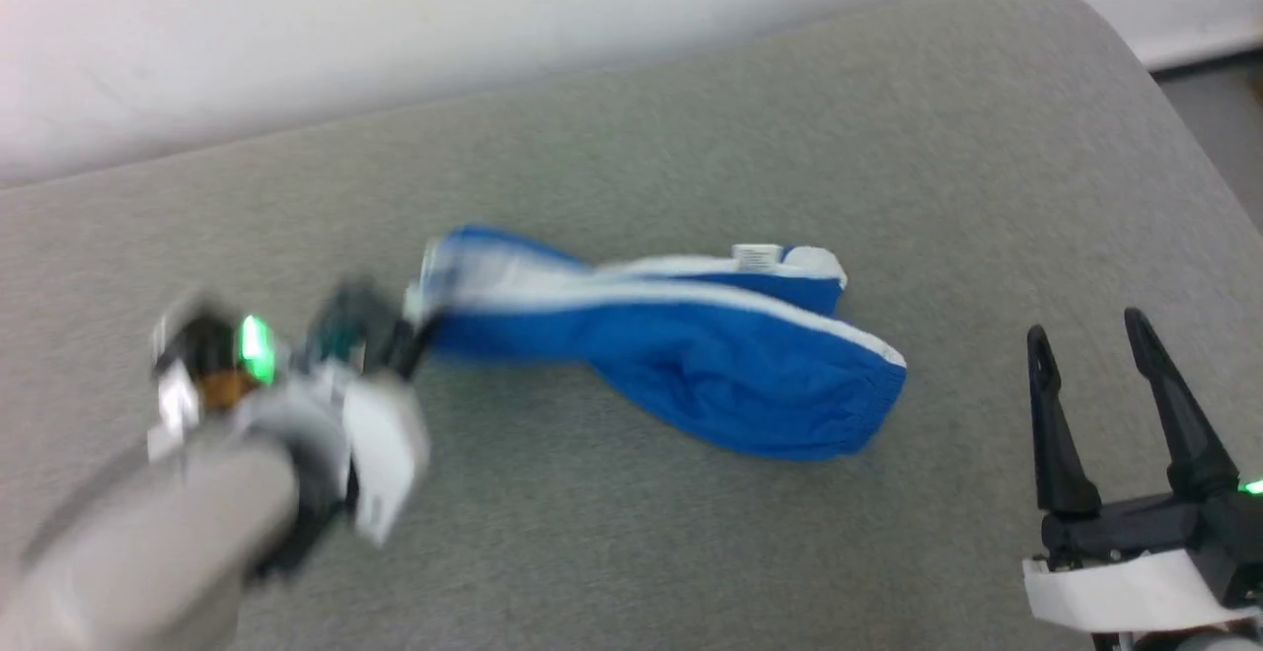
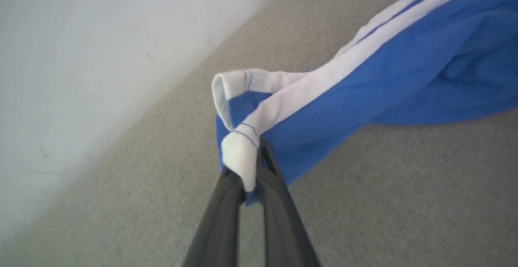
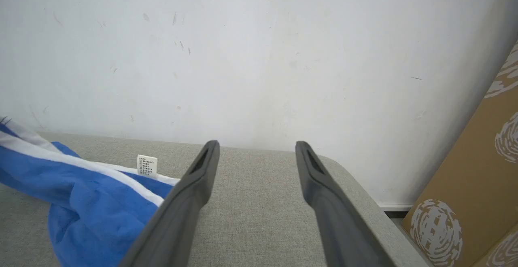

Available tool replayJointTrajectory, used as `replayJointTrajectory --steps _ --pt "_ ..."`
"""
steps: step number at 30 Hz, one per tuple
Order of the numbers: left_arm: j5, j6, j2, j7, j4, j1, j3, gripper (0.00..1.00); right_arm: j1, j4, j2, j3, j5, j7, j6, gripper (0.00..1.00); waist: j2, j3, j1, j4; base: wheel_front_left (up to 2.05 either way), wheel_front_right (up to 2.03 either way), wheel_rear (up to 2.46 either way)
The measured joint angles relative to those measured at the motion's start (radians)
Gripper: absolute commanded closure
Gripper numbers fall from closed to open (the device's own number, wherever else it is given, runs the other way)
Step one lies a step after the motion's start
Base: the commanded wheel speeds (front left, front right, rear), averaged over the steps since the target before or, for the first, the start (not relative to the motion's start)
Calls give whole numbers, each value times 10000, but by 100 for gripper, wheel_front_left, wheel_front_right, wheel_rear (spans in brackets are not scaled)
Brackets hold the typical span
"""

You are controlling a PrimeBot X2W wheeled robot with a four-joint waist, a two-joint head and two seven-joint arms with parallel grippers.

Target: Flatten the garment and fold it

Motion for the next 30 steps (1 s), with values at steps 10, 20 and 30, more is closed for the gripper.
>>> replayJointTrajectory --steps 10,20,30 --pt "-1358 884 82 -627 -276 3333 -550 100 314 92 4 153 -282 0 0 0 0 -785 0 1108 0 0 0" --pt "-1567 867 217 -1302 -464 3075 144 0 650 138 4 125 -307 0 0 0 0 -1554 1 1648 0 0 0" --pt "-930 414 679 -453 -1187 687 669 0 676 159 4 261 -299 0 0 0 0 -1738 3 1822 0 0 0"
